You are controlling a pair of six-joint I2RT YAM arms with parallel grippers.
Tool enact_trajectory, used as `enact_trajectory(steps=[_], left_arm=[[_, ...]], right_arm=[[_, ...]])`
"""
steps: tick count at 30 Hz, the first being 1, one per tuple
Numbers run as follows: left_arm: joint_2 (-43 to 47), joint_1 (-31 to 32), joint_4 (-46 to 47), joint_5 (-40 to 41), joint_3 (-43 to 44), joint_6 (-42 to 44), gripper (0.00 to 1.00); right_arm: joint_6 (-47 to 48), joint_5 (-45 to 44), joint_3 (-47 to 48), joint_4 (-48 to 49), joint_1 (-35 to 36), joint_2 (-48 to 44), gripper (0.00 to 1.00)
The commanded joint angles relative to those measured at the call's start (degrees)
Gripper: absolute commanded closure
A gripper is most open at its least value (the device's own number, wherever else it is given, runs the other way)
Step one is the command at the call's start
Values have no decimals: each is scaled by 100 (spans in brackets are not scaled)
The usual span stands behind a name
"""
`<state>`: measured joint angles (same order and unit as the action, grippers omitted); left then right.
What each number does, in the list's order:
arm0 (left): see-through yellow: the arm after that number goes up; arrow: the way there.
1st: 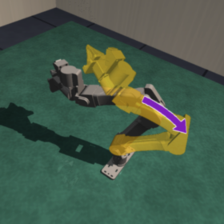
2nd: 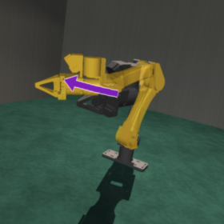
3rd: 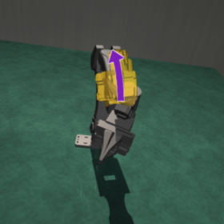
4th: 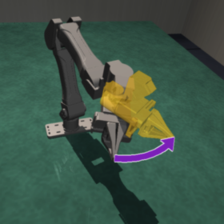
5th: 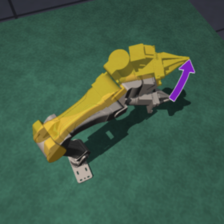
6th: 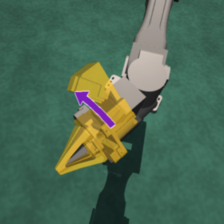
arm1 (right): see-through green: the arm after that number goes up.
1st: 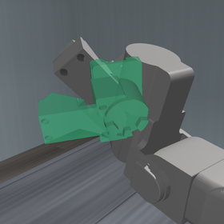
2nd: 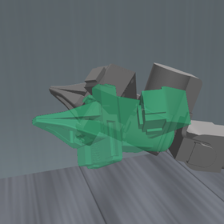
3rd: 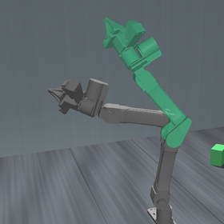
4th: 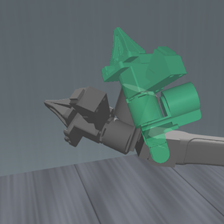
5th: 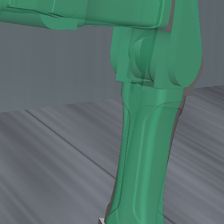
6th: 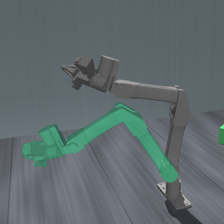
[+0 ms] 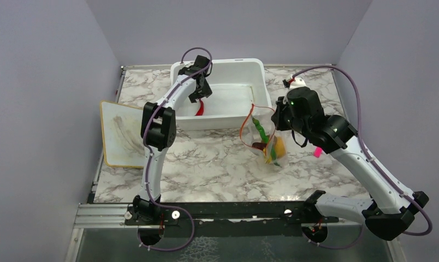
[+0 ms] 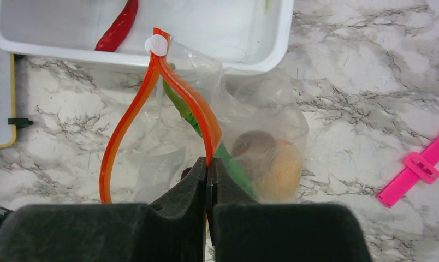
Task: Place the food in the zip-top bag and seal the zipper
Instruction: Pick up the fake vegetable from the bin.
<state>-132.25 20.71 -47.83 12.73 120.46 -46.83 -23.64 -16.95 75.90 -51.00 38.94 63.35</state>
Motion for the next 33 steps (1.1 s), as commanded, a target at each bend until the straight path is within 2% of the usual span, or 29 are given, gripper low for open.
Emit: enact_trajectory(steps=[1, 17, 21, 30, 33], left_arm=[[-245, -139, -259, 233, 234, -189, 48], [-848, -211, -10, -18, 340, 25, 54], [-964, -273, 0, 3, 440, 51, 70], [-1091, -400, 218, 156, 988, 226, 92], [-1071, -423, 275, 179, 1081, 239, 96]], right_arm=[[128, -233, 326, 34, 26, 85, 99], [-47, -377, 423, -75, 26, 73, 99], [-126, -420, 452, -126, 26, 42, 99], [-112, -386, 478, -115, 23, 40, 99], [-106, -389, 506, -88, 25, 48, 99]])
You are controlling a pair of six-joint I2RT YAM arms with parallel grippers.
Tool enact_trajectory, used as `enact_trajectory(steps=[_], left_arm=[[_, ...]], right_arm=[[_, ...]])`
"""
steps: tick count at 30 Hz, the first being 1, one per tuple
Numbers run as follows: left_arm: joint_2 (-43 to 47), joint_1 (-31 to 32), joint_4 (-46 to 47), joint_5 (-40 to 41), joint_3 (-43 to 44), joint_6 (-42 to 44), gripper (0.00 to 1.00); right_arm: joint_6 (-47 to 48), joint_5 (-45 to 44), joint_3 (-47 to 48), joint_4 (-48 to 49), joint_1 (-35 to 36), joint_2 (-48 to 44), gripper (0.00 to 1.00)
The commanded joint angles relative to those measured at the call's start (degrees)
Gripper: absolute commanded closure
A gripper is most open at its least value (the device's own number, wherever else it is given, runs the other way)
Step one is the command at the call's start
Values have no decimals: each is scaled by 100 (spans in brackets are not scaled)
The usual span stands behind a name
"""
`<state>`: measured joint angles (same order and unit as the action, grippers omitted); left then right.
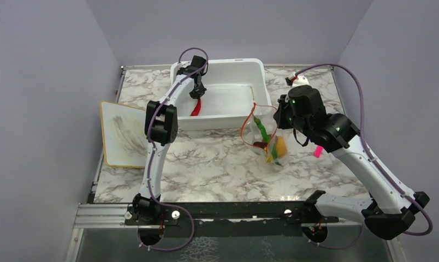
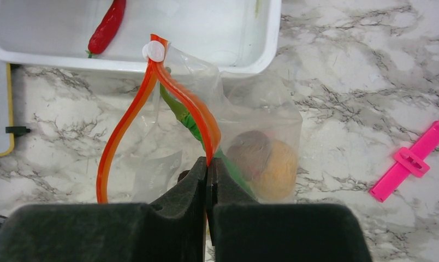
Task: Place the food in the zip-top bag and seal the zipper
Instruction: Pick up the fake vegetable from the bin.
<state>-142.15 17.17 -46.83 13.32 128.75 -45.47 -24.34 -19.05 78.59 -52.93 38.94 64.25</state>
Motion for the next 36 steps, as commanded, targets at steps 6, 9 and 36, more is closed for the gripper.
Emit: enact_trajectory(steps=[6, 9, 36], left_arm=[[28, -98, 216, 162, 162, 128, 99], [49, -118, 222, 162, 180, 120, 99], [1045, -179, 278, -141, 228, 242, 98]], right_arm=[[-62, -141, 225, 116, 22, -34, 99], [-58, -151, 241, 116, 26, -35, 99], [168, 315, 173, 403, 22, -23, 99]])
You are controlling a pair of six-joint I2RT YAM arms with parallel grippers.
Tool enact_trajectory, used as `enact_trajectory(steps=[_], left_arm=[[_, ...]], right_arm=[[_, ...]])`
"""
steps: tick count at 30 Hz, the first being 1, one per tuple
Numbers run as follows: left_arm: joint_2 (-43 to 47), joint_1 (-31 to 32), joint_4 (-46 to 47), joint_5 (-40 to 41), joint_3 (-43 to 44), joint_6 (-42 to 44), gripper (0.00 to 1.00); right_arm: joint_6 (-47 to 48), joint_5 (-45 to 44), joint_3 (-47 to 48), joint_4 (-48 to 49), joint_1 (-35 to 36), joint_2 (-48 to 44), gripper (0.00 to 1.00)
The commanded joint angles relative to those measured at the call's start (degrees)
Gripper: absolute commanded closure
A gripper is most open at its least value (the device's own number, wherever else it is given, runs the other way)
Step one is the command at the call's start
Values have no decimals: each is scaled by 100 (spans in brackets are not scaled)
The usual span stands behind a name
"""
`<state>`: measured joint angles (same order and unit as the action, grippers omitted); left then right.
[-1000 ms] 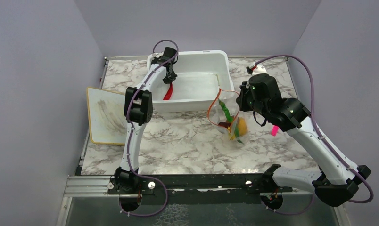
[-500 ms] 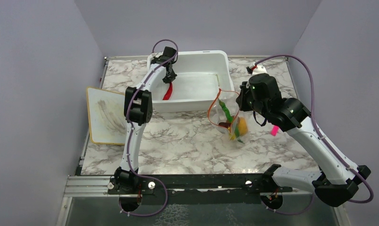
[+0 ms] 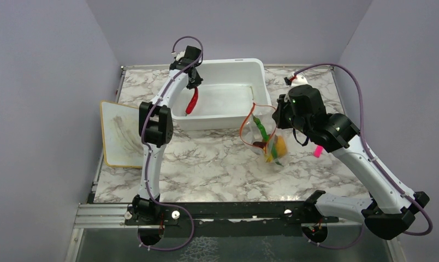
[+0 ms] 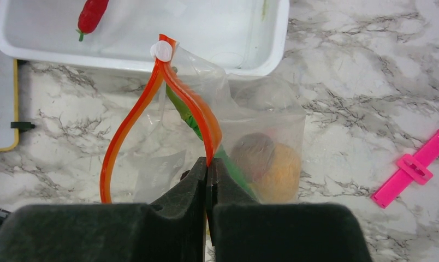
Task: Place the food in the zip-top bag and seal the zipper
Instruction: Pick up the fake vegetable from the bin.
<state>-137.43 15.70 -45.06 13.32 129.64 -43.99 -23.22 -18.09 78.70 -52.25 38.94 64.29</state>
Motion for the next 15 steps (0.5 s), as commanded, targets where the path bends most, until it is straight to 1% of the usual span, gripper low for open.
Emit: enact_trajectory(steps=[1, 6, 11, 15], left_arm=[[639, -32, 141, -218, 152, 131, 98], [1103, -32, 298, -658, 137, 224, 98], [1781, -32, 618, -1104, -249, 404, 98], [2248, -27, 847, -1427, -505, 418, 98]], right_arm=[[67, 214, 110, 395, 20, -44, 99], [-33, 399, 63, 661, 26, 7, 99], [-431, 754, -147, 1002, 26, 12, 99], [-780, 1045, -535, 1318, 26, -134, 99]])
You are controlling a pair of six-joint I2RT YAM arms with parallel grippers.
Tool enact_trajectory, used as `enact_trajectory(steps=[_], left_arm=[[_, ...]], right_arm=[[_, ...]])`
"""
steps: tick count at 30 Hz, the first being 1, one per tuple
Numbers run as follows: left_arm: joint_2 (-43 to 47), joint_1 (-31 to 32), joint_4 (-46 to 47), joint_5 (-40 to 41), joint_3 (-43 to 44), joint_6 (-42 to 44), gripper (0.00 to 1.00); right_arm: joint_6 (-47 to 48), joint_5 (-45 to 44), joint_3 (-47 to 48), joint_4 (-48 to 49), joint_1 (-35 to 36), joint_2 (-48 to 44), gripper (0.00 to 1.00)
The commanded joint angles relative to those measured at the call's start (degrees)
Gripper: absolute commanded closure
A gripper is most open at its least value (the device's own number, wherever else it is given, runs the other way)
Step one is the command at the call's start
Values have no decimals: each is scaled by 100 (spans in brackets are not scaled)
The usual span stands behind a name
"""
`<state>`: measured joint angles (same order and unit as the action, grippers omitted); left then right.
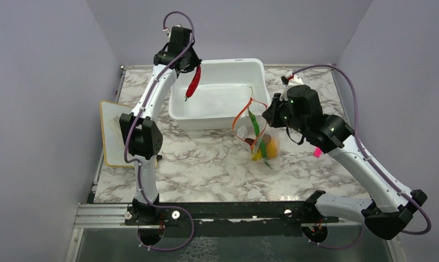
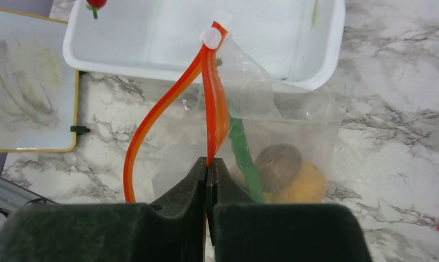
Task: Place the food in the zip-top bag and seal the zipper
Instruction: Pick up the fake vegetable from the bin.
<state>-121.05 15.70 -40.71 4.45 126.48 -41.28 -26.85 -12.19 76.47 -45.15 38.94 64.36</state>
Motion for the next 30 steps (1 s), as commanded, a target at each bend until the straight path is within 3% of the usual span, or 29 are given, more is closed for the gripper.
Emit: enact_trajectory(steps=[1, 8, 10, 15, 17, 25, 30], left_arm=[[727, -19, 447, -615, -242, 116, 97], [1609, 66, 1426, -1616, -1036, -168, 97], [2079, 109, 2057, -1835, -1784, -262, 97], [3829, 133, 4651, -1997, -4521, -837, 96], [4315, 160, 5043, -1961, -5138, -919, 96], [5205, 224, 5544, -2657, -5989, -1470, 95], [5243, 324, 5636, -3247, -5955, -1527, 93]], right_arm=[[-535, 520, -398, 684, 26, -189, 99], [-1423, 1235, -820, 1056, 26, -429, 99], [-1710, 1509, -998, 1138, 26, -515, 99], [-1950, 1374, -1616, 1441, 26, -944, 99], [-2032, 1226, -1961, 1712, 26, -1220, 99], [-2752, 1425, -2613, 1967, 26, -1853, 99], [-3105, 1532, -2901, 2395, 26, -1780, 99]])
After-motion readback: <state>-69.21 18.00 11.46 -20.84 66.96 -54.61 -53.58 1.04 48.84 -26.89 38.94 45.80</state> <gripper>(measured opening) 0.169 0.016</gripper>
